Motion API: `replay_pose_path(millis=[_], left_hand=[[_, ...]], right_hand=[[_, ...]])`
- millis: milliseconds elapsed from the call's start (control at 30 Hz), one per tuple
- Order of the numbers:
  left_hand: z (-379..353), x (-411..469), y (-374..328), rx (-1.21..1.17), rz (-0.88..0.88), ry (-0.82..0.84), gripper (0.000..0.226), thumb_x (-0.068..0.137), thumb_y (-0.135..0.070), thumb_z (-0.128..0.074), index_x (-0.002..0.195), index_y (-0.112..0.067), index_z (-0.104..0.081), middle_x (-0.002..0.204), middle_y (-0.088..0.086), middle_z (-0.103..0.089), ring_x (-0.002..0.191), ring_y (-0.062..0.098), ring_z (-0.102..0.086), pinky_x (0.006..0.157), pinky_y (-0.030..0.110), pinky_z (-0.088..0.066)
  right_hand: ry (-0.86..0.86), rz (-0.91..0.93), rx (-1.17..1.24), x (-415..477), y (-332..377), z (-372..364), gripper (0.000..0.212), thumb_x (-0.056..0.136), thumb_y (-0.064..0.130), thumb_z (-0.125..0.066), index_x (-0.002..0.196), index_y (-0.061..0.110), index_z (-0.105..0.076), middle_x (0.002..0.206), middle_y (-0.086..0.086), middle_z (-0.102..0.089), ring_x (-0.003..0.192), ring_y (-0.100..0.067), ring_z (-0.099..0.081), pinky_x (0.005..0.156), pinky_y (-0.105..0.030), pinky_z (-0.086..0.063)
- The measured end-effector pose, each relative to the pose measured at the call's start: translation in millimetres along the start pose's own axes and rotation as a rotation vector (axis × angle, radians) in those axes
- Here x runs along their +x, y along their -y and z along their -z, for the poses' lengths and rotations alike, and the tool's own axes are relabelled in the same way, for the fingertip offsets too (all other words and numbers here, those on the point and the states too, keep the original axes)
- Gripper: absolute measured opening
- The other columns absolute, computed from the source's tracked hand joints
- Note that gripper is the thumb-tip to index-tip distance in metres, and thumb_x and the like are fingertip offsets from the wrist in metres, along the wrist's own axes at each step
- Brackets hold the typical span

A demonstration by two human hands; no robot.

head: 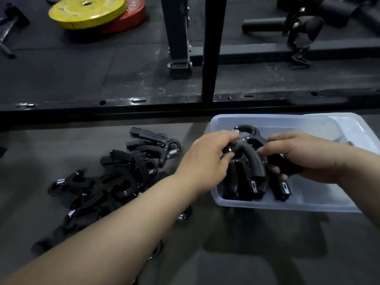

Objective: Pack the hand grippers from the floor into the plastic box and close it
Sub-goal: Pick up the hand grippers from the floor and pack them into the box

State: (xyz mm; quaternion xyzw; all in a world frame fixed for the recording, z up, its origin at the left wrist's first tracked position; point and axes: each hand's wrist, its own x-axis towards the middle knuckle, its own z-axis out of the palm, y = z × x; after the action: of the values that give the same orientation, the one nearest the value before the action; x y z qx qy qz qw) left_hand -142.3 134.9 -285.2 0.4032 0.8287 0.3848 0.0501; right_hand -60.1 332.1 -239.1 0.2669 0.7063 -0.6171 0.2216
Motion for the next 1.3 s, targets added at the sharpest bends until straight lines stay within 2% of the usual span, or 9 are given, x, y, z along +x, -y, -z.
replay_pose_path(millis=[167, 267, 433, 567, 733, 867, 1033, 1167, 1300], left_hand=[[-26.0, -2.5, 10.2, 0.087, 0.103, 0.078, 0.050, 0.085, 0.004, -0.049, 0.131, -0.013, -0.060, 0.151, 0.000, -0.044, 0.147, 0.013, -0.025, 0.123, 0.033, -0.006], [-32.4, -3.6, 11.3, 0.007, 0.143, 0.055, 0.054, 0.081, 0.009, -0.045, 0.126, -0.014, -0.063, 0.153, -0.001, -0.041, 0.149, 0.010, -0.017, 0.123, 0.032, -0.010], [-35.2, -5.3, 16.1, -0.010, 0.138, 0.067, 0.051, 0.081, 0.011, -0.043, 0.121, -0.011, -0.066, 0.143, -0.001, -0.051, 0.148, 0.009, -0.018, 0.121, 0.026, -0.016], [-38.4, -5.6, 20.2, -0.007, 0.142, 0.046, 0.049, 0.081, 0.012, -0.043, 0.117, -0.011, -0.068, 0.135, -0.002, -0.056, 0.147, 0.010, -0.021, 0.119, 0.023, -0.018], [-39.3, -6.5, 21.2, -0.027, 0.125, 0.024, 0.047, 0.078, 0.014, -0.043, 0.110, -0.008, -0.071, 0.125, -0.001, -0.062, 0.144, 0.015, -0.028, 0.117, 0.023, -0.021], [-37.8, -7.0, 18.1, -0.026, 0.137, 0.035, 0.046, 0.080, 0.014, -0.044, 0.110, -0.008, -0.070, 0.126, -0.003, -0.061, 0.145, 0.011, -0.025, 0.114, 0.011, -0.014], [-37.8, -8.0, 20.2, -0.023, 0.128, 0.040, 0.046, 0.081, 0.014, -0.045, 0.111, -0.010, -0.070, 0.126, -0.003, -0.060, 0.145, 0.011, -0.025, 0.118, 0.025, -0.021], [-39.2, -7.8, 20.9, -0.029, 0.130, 0.039, 0.046, 0.080, 0.014, -0.044, 0.109, -0.009, -0.070, 0.124, -0.003, -0.061, 0.145, 0.012, -0.025, 0.118, 0.028, -0.023], [-39.5, -7.9, 21.9, -0.030, 0.130, 0.048, 0.045, 0.080, 0.013, -0.044, 0.109, -0.010, -0.070, 0.123, -0.005, -0.061, 0.145, 0.010, -0.024, 0.119, 0.032, -0.024]], right_hand=[[-0.176, -0.148, -0.108, 16.4, -40.5, 16.0, 0.018, 0.096, 0.014, -0.055, 0.094, -0.003, -0.062, 0.063, -0.015, -0.055, 0.052, -0.024, -0.050, 0.045, -0.028, -0.038], [-0.242, -0.205, -0.202, 26.6, -59.3, 22.9, 0.022, 0.094, 0.010, -0.055, 0.095, -0.010, -0.062, 0.070, -0.021, -0.056, 0.059, -0.028, -0.053, 0.049, -0.029, -0.039], [-0.313, -0.213, -0.105, 41.8, -74.3, 28.0, 0.016, 0.091, 0.002, -0.054, 0.076, 0.002, -0.056, 0.058, -0.015, -0.050, 0.042, -0.021, -0.046, 0.039, -0.021, -0.036], [-0.300, -0.222, 0.127, 52.8, -85.8, 26.5, 0.013, 0.099, 0.009, -0.050, 0.096, 0.001, -0.060, 0.069, -0.015, -0.056, 0.052, -0.021, -0.052, 0.046, -0.027, -0.046], [-0.428, -0.232, -0.342, 65.0, -104.6, 27.0, 0.017, 0.085, 0.025, -0.064, 0.089, 0.009, -0.062, 0.083, -0.016, -0.062, 0.067, -0.028, -0.060, 0.059, -0.034, -0.050], [-0.445, -0.290, -0.584, 70.1, -107.6, 23.6, 0.034, 0.078, 0.018, -0.062, 0.110, 0.011, -0.057, 0.115, -0.022, -0.056, 0.094, -0.036, -0.062, 0.079, -0.036, -0.055], [-0.515, -0.308, -0.726, 71.3, -102.0, 19.5, 0.042, 0.084, 0.013, -0.053, 0.125, 0.007, -0.050, 0.129, -0.027, -0.043, 0.115, -0.046, -0.048, 0.100, -0.043, -0.045], [-0.436, -0.332, -0.742, 69.6, -103.7, 17.1, 0.047, 0.084, 0.023, -0.055, 0.127, 0.006, -0.047, 0.130, -0.028, -0.045, 0.120, -0.045, -0.047, 0.101, -0.044, -0.045], [-0.378, -0.254, -0.837, 66.1, -99.7, 14.8, 0.021, 0.086, 0.015, -0.056, 0.107, 0.013, -0.057, 0.115, -0.018, -0.064, 0.109, -0.036, -0.060, 0.089, -0.035, -0.049]])
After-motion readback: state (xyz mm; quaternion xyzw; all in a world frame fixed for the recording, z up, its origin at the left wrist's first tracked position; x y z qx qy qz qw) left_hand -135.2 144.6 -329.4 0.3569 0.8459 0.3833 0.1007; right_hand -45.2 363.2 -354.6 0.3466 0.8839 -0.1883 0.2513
